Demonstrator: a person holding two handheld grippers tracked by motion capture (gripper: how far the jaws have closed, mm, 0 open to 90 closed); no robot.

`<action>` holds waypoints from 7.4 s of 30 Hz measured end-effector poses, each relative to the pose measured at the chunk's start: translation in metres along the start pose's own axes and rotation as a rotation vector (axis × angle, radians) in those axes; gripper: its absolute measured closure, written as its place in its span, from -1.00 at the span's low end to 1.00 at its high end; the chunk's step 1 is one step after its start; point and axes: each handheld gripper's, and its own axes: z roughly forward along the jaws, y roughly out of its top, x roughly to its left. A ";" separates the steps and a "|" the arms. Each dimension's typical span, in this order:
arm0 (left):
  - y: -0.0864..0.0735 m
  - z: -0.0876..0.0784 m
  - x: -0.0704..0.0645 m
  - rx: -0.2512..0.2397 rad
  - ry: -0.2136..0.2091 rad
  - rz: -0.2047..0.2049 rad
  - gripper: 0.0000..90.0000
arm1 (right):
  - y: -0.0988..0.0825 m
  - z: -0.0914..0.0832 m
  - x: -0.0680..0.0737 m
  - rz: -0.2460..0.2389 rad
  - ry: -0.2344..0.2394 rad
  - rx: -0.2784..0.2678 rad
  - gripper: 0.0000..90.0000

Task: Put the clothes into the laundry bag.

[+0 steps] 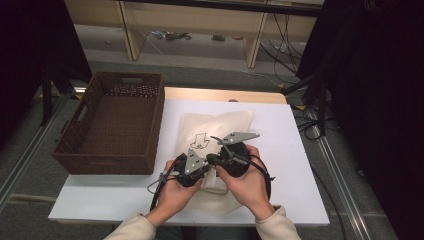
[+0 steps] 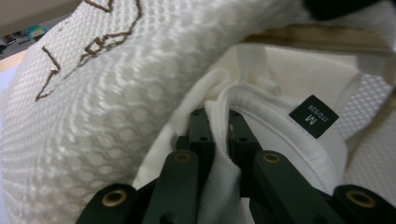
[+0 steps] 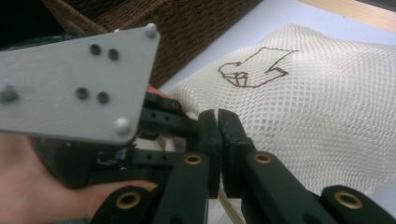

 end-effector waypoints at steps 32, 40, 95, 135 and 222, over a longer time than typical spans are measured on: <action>-0.043 -0.042 -0.010 0.163 -0.015 0.114 -0.06 | -0.001 0.000 -0.002 0.010 -0.008 0.011 1.00; -0.052 -0.028 -0.008 0.226 -0.012 0.089 0.01 | -0.001 0.001 -0.002 0.007 -0.006 0.014 1.00; -0.003 0.013 0.007 -0.030 0.028 -0.011 0.40 | -0.001 0.002 -0.006 0.032 0.003 0.005 1.00; -0.045 -0.010 -0.019 0.126 -0.102 0.061 -0.25 | -0.002 0.004 0.000 0.052 -0.006 -0.005 1.00; -0.008 0.029 -0.005 -0.068 0.020 0.048 0.12 | -0.005 0.006 -0.023 0.124 -0.040 0.021 1.00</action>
